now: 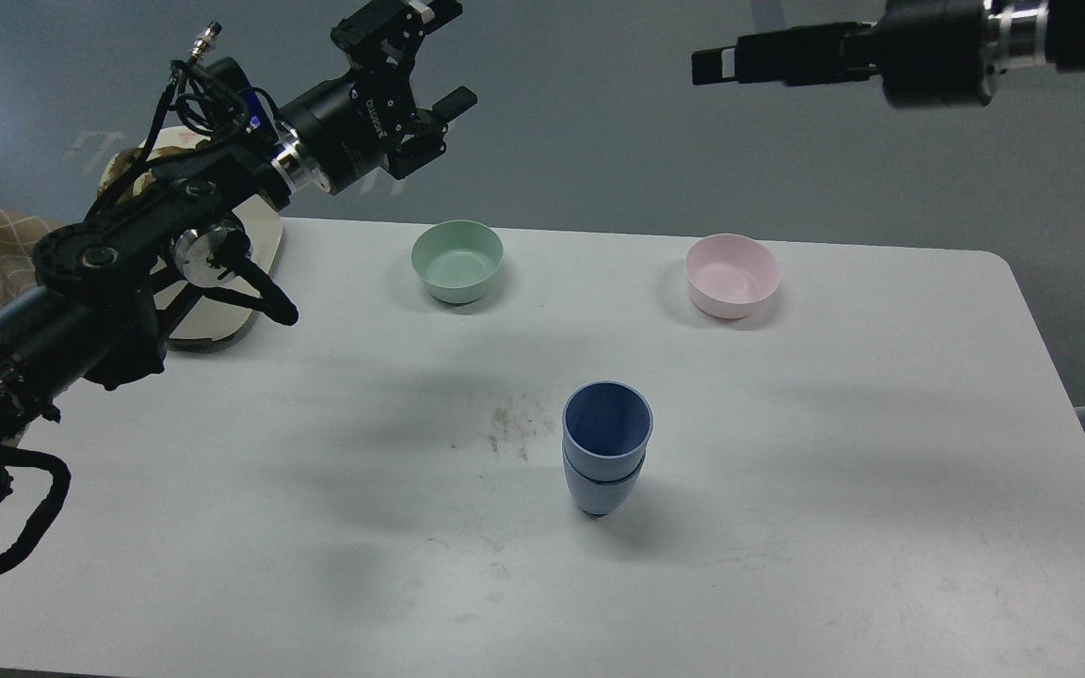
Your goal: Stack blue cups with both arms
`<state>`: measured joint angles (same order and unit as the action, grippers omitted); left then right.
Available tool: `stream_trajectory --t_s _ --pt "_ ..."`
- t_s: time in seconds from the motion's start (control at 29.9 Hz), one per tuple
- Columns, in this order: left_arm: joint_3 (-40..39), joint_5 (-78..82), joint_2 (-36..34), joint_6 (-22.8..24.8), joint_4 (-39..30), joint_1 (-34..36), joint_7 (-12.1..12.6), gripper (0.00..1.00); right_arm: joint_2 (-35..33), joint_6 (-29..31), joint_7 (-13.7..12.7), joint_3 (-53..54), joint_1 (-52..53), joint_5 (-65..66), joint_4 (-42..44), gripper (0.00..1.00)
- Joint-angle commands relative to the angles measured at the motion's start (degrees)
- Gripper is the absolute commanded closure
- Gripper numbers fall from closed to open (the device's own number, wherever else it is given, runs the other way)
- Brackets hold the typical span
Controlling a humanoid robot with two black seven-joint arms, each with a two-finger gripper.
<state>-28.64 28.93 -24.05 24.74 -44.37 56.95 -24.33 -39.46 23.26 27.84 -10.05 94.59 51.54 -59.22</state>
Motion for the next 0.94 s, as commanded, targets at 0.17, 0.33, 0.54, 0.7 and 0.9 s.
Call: stream_trajectory --t_s 0.17,0.33,0.54,0.7,0.9 --pt "-0.2 -1.0 2.7 -2.9 4.1 -0.5 -0.2 0.02 3.8 -17.1 0.1 26.1 -26.7 -12.8 4.5 0.0" --pt "-1.4 -1.1 3.0 0.9 4.2 -4.0 -0.5 0.03 11.1 -16.7 0.0 41.8 -38.9 -14.5 8.3 0.0" --pt "-6.5 -2.0 6.7 3.3 7.6 -8.1 -0.4 0.02 18.2 -6.1 0.1 54.5 -46.3 -20.7 16.5 0.0" --pt "-7.1 -2.0 9.3 3.3 9.6 -10.9 -0.5 0.02 22.1 -4.2 0.2 59.3 -49.9 -23.8 17.9 0.0" --pt "-7.5 -2.0 10.1 3.3 9.8 -11.1 -0.7 0.02 23.1 -4.1 0.2 59.7 -51.0 -23.9 17.6 0.0"
